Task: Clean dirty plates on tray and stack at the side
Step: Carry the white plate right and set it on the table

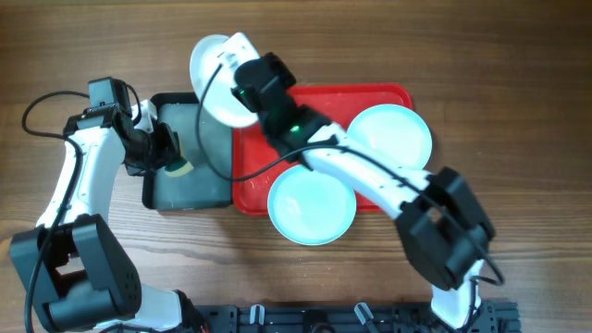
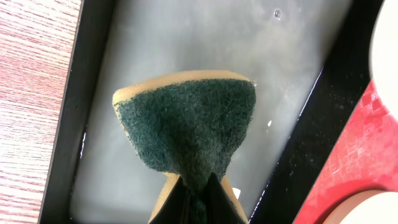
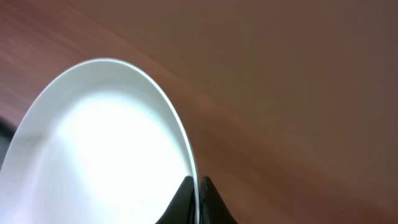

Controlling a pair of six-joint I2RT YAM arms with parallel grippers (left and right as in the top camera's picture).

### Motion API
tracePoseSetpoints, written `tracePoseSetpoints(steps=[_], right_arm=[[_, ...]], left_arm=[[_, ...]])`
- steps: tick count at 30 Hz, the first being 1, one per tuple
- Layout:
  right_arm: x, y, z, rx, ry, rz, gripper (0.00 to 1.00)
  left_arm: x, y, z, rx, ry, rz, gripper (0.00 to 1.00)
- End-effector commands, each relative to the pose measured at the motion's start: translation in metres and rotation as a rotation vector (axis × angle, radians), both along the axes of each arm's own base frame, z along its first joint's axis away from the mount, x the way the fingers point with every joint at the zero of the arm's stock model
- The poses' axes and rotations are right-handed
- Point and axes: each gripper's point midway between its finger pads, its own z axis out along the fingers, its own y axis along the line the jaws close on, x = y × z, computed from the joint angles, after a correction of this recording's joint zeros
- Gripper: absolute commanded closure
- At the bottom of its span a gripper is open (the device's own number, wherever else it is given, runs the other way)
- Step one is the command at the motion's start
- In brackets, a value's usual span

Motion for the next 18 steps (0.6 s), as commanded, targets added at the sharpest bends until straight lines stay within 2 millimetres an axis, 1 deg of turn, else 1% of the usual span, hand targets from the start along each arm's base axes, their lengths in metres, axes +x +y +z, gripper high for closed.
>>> tracePoseSetpoints(steps=[1,4,6,9,10,11,12,13,15,18], right_arm=[[-0.009,-0.016,0.073,0.463,0.174,0.069,0.96],[-0.004,-0.063,0.080,0.527,0.272,0.014,0.96],[0.003,-0.105,0.078,0.521,0.308,-0.077,0.96],[0.013,-0.167,0.067,0.500,0.351,-0.214,0.96],[0.017,-0.192,0.060,0.496,0.369,-0.272,0.96],[0.019,-0.212,0.055,0.492,0.383,-0.317,0.96],[0.021,-0.236,0.048,0.490,0.401,-0.372,0.96],[0.022,-0.261,0.042,0.496,0.419,-0.434,0.96],[0.022,-0.300,0.035,0.525,0.439,-0.537,0.96],[0.017,-0.365,0.026,0.560,0.453,-0.690,0.96]], left_arm=[[0.001,-0.003,0.007,-0.007,-0.025,-0.005,0.96],[0.001,-0.004,0.007,-0.007,-0.025,-0.005,0.96],[0.001,-0.003,0.007,-0.007,-0.025,-0.005,0.96],[0.002,-0.003,0.007,-0.006,-0.032,-0.004,0.96],[0.003,-0.003,0.008,-0.005,-0.035,-0.004,0.96],[0.003,-0.003,0.008,-0.005,-0.036,-0.004,0.96],[0.003,-0.003,0.008,-0.005,-0.037,-0.005,0.96],[0.003,-0.003,0.008,-0.005,-0.037,-0.005,0.96],[0.003,-0.003,0.008,-0.005,-0.037,-0.004,0.96],[0.003,-0.003,0.008,-0.005,-0.037,-0.004,0.96]])
